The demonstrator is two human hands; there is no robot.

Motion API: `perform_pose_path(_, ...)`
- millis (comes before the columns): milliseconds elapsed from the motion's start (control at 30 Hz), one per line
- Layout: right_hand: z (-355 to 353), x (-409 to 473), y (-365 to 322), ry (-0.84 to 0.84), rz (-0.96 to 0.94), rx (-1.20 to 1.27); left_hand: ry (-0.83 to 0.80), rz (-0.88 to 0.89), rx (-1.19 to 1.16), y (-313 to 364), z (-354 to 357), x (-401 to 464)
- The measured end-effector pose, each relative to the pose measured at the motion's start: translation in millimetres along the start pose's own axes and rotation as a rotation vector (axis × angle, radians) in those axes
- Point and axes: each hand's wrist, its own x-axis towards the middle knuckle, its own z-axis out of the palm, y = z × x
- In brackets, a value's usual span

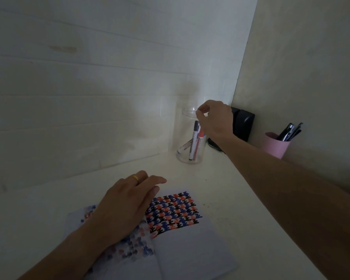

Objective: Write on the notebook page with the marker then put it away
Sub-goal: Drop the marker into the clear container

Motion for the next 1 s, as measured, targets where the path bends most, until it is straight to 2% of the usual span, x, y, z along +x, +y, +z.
perform_pose_path(133,-28,-30,-7,0.038,-0.046,0.060,-0.003,-0.002,0.003,1,-2,0)
perform_pose_path(200,-40,-58,-3,-0.002,-0.064,0.042,-0.018,-0.007,-0.013,3,-4,-1)
perform_pose_path(433,-68,-181,17,-0.389,0.029,-0.145,-0.155,-0.018,-0.003,16,-2,-5)
perform_pose_path(567,-66,-218,30,-0.501,0.033,-0.207,-0.260,-0.010,-0.008,16,0,-8)
perform_pose_path(667,-61,-224,36,-0.519,0.010,-0.251,-0.341,0.000,0.018,11,4,-6)
perform_pose_path(1000,-56,-223,41,-0.490,-0.006,-0.238,-0.366,0.006,0.034,9,7,-5)
